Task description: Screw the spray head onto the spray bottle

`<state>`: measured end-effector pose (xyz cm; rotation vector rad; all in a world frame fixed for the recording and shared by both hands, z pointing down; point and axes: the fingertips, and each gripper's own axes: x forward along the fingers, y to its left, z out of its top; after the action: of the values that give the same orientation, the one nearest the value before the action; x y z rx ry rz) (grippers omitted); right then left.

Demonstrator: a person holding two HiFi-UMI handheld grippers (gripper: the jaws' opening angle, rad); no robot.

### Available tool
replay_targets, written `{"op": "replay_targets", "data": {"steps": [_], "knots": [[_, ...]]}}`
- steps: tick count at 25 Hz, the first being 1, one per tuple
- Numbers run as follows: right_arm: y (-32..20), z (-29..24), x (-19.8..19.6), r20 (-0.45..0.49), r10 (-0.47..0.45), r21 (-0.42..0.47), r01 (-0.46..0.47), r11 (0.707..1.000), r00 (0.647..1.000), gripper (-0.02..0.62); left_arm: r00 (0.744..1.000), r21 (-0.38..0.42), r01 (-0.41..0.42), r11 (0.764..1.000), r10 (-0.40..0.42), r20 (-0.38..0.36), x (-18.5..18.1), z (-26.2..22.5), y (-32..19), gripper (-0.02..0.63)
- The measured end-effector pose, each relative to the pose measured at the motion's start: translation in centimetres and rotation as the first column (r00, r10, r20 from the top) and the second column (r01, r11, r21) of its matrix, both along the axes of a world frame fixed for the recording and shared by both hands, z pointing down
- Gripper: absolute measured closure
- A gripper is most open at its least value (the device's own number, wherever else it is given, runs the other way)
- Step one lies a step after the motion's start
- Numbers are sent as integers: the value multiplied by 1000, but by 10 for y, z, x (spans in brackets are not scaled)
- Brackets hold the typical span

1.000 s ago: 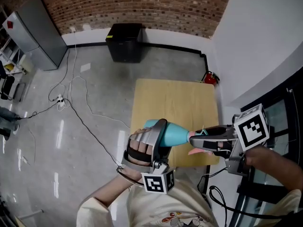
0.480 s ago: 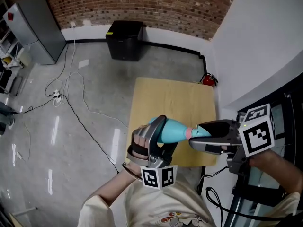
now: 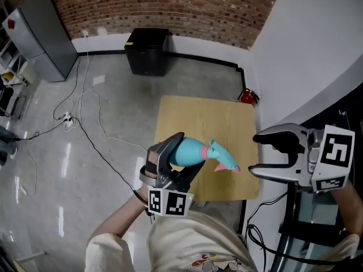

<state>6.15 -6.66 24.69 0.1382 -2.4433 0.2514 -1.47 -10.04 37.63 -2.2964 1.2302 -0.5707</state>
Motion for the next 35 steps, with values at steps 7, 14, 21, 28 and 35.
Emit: {"op": "replay_targets", "data": {"steps": [7,14,21,28,35], "knots": [[16,42,6,-367,-290,530,455,715,884,347,959,-93,-284,954,282,-34,19,-12,25,184],[33,20,-23,-500,-304,778,575,253,811,348,884,-208,-458,864,467,-9,35,-20,53,184],[48,34,-18,-605,-336,731,671,125,722,348,779,-391,-562,729,625,47,49,-3,73,184],[66,62,-10,-642,-378,677,724,130,667,423,714,-480,-598,642,699,44,59,4,82,184],[70,71,0,-670,-379,641,755,140,639,468,688,-477,-576,664,709,155,62,6,80,184]]}}
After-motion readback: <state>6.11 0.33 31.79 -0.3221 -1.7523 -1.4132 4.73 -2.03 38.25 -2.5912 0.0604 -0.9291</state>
